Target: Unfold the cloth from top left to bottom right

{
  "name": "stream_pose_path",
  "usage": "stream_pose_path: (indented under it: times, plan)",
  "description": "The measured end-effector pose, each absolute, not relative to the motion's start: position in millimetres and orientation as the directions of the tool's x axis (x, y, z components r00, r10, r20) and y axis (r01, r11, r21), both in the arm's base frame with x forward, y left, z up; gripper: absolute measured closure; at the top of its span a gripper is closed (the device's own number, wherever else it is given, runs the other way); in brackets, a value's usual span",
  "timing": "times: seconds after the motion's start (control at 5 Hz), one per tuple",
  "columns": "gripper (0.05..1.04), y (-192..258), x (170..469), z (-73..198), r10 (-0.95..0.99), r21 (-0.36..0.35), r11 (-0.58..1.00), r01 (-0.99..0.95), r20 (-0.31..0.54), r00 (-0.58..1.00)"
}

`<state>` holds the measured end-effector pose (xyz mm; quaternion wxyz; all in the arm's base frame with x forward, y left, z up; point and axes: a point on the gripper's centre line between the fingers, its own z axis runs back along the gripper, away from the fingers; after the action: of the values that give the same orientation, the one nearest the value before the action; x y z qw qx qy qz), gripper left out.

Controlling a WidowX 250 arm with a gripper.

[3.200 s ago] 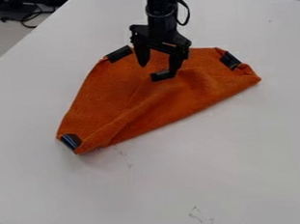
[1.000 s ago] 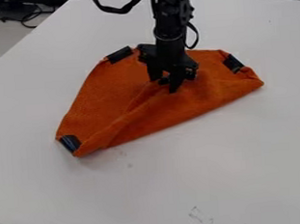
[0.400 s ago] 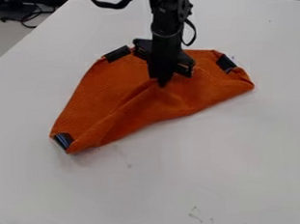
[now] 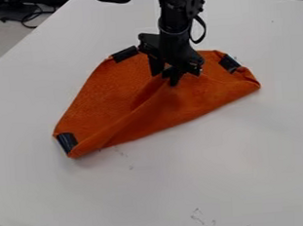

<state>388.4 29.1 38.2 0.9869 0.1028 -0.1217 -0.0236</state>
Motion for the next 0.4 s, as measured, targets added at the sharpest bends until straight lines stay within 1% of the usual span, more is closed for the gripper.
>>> stream_pose_path:
  times: [0.2, 0.4]
  plan:
    - [0.801, 29.5, 389.7, 37.9, -0.074, 0.205, 0.978, 0.023, 0.246, 0.966]
    - [0.953, 30.5, 389.2, 37.6, -0.074, 0.202, 0.979, 0.024, 0.243, 0.967]
